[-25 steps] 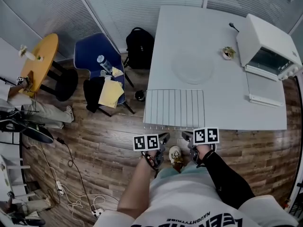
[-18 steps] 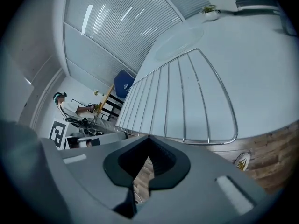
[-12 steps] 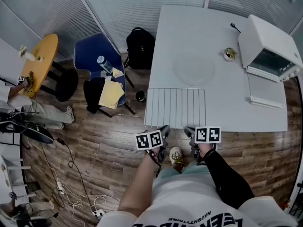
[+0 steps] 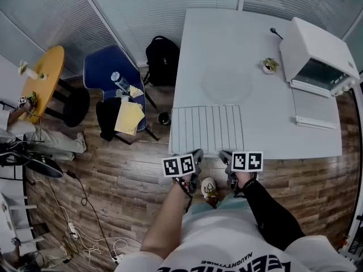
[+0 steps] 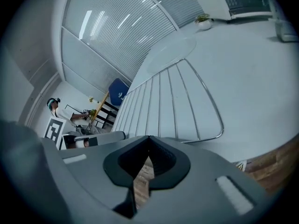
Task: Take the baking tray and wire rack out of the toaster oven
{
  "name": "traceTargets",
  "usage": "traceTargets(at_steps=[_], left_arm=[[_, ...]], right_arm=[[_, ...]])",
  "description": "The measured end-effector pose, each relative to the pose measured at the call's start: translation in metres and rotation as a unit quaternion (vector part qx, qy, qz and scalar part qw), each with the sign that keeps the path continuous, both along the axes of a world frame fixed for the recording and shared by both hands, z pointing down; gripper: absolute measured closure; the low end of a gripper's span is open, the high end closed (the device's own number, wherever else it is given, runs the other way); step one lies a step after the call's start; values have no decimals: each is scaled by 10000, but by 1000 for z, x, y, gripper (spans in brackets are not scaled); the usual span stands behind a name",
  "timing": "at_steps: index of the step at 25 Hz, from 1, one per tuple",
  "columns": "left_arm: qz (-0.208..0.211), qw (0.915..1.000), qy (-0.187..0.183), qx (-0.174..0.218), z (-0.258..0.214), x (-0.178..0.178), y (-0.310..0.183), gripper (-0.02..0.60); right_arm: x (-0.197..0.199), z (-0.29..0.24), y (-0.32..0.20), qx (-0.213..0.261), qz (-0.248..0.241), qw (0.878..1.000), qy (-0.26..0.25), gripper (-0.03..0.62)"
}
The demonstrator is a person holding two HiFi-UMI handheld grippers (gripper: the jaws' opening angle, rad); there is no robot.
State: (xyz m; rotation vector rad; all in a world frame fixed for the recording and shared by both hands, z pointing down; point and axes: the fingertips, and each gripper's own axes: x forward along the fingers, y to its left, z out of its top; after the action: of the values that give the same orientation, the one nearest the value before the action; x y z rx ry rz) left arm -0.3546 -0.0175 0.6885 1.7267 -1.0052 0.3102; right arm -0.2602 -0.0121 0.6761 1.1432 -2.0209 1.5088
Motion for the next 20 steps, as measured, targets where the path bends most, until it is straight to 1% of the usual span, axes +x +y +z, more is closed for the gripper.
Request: traceTargets(at_steps=[3,5,7,9,11,14,17,20], left_arm=[[99,9998,-161,112,-8,0,-3,518],[124,9990,-299,301,-19,-1,-10,518],[139,9966,-530,611,-38,-3,-22,518],[138,9911,-830,1028,-63,-3,-37,518],[113,9826,-1132,1468,-90,-1,-52,518],[-19,9662,-1480,2109,-133,5,-73,518],[-152,9494,-1649,2669,-177,17,-91,518],[-222,9317,-1810,3141,-217,34,-104,518]], right_arm=[[10,-14,-10,458,-85,9986,262,592],[21,-29,-22,859,-117,9947,545,592],[33,-49,-38,1313,-89,9878,828,591],[46,-72,-53,1789,-47,9780,1070,591],[59,-97,-67,2257,-26,9655,1300,591],[79,-134,-85,2850,-29,9458,1556,591],[97,-172,-100,3340,-63,9269,1711,591],[117,-207,-112,3802,-178,9043,1934,591]])
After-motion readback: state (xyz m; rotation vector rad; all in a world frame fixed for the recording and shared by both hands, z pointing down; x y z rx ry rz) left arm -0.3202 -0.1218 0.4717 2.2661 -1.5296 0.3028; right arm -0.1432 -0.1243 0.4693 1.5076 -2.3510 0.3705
